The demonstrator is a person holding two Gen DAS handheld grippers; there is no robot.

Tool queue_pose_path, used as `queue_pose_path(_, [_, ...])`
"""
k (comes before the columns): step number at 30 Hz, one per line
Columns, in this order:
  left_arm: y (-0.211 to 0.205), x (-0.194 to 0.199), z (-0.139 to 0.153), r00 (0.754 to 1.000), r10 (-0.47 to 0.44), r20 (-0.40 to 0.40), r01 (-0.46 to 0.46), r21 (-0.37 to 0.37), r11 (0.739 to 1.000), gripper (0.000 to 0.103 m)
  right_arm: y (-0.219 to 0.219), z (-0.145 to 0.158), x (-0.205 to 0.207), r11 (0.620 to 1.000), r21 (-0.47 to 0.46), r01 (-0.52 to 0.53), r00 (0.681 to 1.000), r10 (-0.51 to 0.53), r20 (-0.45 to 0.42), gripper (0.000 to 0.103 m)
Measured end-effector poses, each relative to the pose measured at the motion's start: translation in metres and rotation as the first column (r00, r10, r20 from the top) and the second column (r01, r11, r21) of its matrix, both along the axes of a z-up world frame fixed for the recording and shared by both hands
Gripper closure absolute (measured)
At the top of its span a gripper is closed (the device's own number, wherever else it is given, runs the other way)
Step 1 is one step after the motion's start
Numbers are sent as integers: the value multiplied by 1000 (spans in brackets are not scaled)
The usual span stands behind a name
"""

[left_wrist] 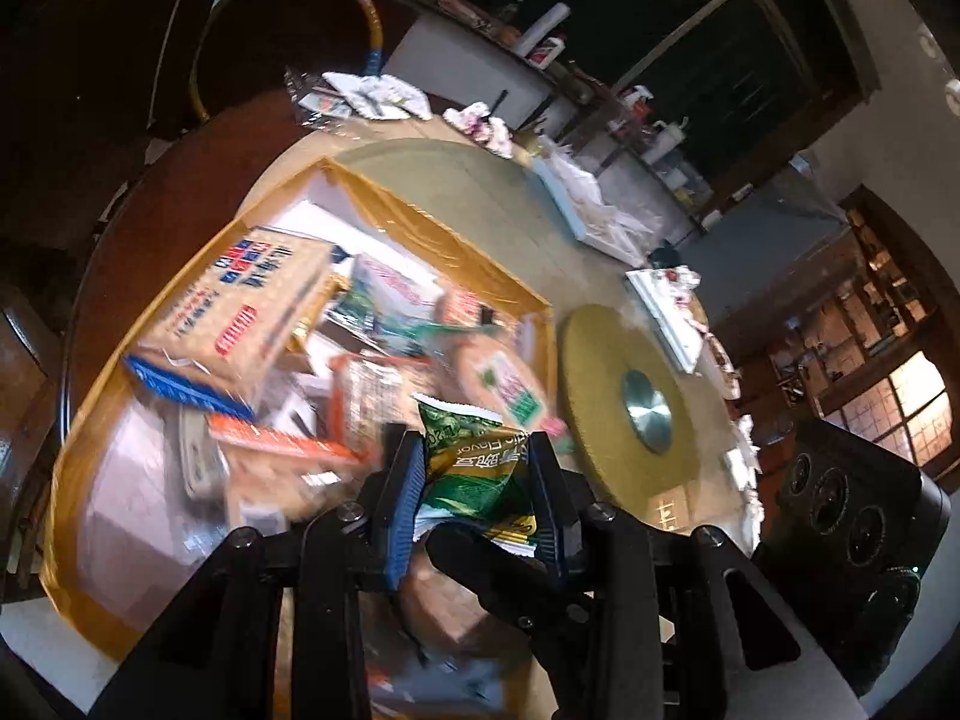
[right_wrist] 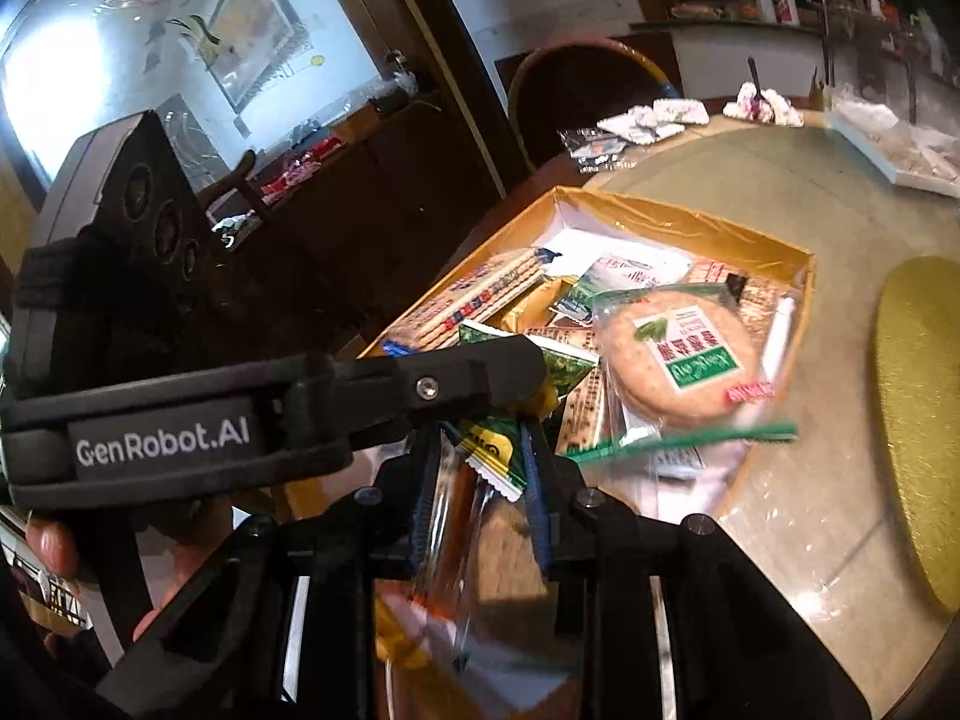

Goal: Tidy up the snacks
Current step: 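Carry the green snack bag over the box and open the left gripper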

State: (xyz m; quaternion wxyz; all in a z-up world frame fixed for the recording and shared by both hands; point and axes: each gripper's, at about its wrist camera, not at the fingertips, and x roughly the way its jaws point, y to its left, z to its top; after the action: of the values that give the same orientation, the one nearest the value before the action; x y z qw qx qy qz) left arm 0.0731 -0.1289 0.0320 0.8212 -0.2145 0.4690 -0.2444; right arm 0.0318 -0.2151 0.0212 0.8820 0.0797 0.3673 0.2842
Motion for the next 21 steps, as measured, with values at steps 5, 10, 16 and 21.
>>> queue_pose_path(5, [4,13,-11,1000,3,-15,-3,2,1000,69,6,-7,12,1000,-8,7,1000,-7,-15,73])
queue_pose_path(10, [13,11,-13,999,47,1,-47,19,999,61,3,-10,5,998,-26,49,999,-50,-15,58])
queue_pose_path(16, [18,-45,20,979,90,182,-116,136,984,24,-14,3,-48,985,-50,166,984,-162,74,22])
queue_pose_path(21, [20,-98,32,948,145,285,-229,289,930,22,-24,7,-85,968,-28,249,966,-246,75,19])
